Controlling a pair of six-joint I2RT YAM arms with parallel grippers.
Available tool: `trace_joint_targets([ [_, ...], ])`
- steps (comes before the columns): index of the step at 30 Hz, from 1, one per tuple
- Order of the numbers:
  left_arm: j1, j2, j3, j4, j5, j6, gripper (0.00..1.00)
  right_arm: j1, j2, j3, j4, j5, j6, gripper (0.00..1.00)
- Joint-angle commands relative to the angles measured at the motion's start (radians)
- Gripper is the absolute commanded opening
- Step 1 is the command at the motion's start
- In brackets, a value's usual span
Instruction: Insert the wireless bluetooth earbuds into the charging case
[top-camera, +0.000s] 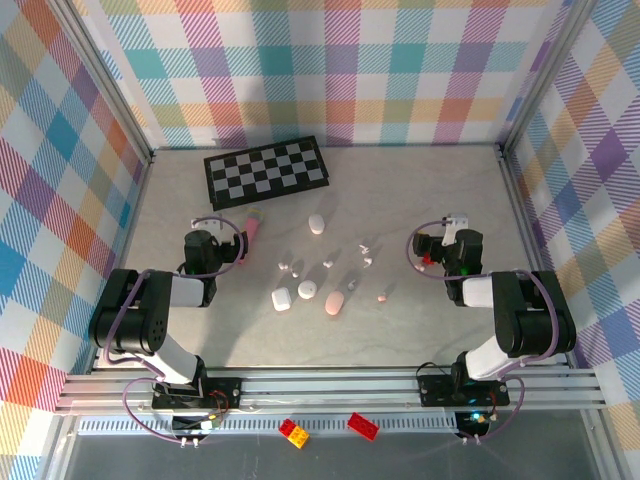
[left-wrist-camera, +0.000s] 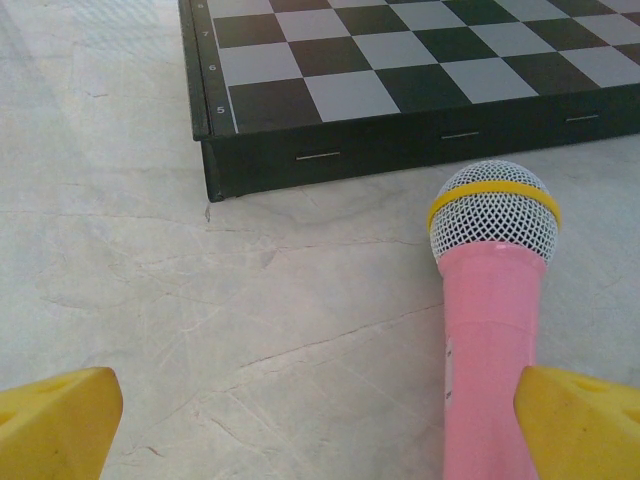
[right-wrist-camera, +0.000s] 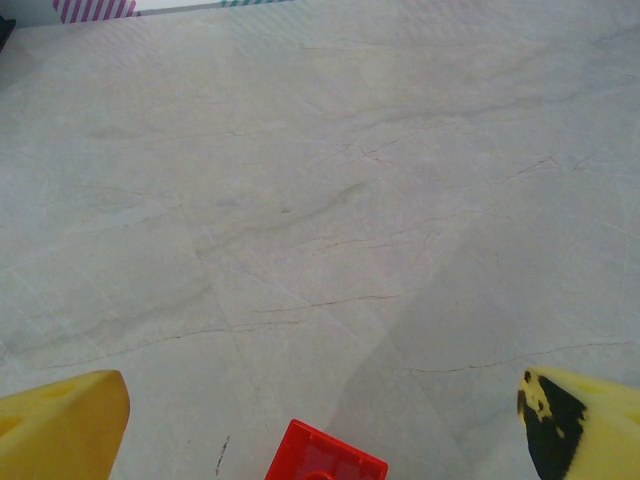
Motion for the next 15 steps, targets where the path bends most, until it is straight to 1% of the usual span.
trace_joint_targets([
  [1,0.0,0.002,-0.006,0.027,0.012,-0.007,1.0,-0.005,-0.004,0.016,0.043,-0.019,-0.02,0.99],
  [4,0.001,0.003,-0.005,0.027,0.014,-0.01,1.0,-0.006,-0.011,0.016,0.037,-0.03,-0.026,0.99],
  [9,0.0,-0.007,-0.007,0.023,-0.012,-0.013,1.0,-0.001,-0.067,0.041,-0.054,-0.042,-0.036,0.99],
  [12,-0.011,-0.064,-0.004,-0.032,-0.023,-0.008,1.0,0.011,-0.158,0.072,-0.206,-0.057,-0.068,0.99],
  [15,-0.035,-0.157,-0.002,-0.105,-0.07,0.005,1.0,0.032,-0.249,0.108,-0.341,-0.05,-0.108,0.99],
])
